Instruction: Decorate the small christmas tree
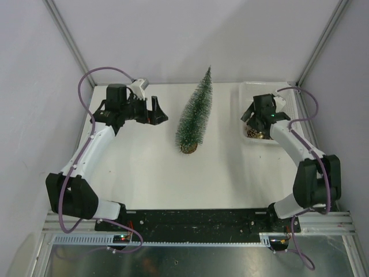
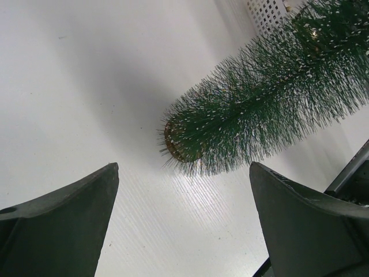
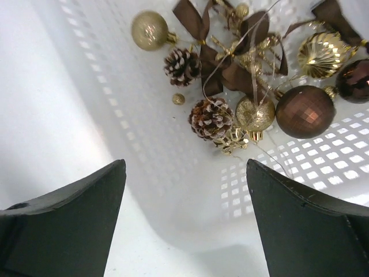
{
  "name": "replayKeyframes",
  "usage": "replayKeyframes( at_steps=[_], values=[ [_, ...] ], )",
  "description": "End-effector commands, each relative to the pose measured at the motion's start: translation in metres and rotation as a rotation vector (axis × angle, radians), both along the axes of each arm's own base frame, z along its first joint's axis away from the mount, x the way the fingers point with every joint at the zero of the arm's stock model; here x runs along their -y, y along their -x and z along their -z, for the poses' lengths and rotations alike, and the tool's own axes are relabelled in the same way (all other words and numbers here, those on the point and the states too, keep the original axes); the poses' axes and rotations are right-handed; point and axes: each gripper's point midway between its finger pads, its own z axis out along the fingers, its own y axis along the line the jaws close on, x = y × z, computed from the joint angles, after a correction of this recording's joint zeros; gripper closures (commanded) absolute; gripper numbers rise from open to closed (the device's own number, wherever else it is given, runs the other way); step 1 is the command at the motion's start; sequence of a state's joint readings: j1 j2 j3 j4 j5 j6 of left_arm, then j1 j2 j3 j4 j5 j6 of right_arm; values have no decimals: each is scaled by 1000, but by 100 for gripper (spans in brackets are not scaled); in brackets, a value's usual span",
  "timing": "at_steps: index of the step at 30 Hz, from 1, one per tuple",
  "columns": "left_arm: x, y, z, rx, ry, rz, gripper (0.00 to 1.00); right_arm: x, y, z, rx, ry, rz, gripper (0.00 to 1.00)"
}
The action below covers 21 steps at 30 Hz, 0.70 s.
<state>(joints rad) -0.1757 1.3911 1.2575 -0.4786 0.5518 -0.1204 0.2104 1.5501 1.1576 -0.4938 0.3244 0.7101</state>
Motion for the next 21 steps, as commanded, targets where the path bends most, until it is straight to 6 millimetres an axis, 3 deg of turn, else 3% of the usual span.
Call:
replayKeyframes(
  at_steps=[1, 5, 9, 15, 21],
  values=[
    [-6, 2, -18, 88, -16, 3, 0, 17, -8, -78, 200, -22, 48, 10],
    [-7, 3, -21, 101, -21, 4, 0, 52, -14, -124, 294, 77, 95, 9],
    [-6, 4, -22, 102, -18, 7, 0, 90, -21, -140, 334, 150, 162, 9],
    [-4, 1, -16, 82, -13, 14, 1, 109, -51, -116, 314, 172, 153, 13],
    [-3, -3, -9, 60, -13, 18, 0, 94, -85, -74, 279, 81, 90, 14]
  ],
)
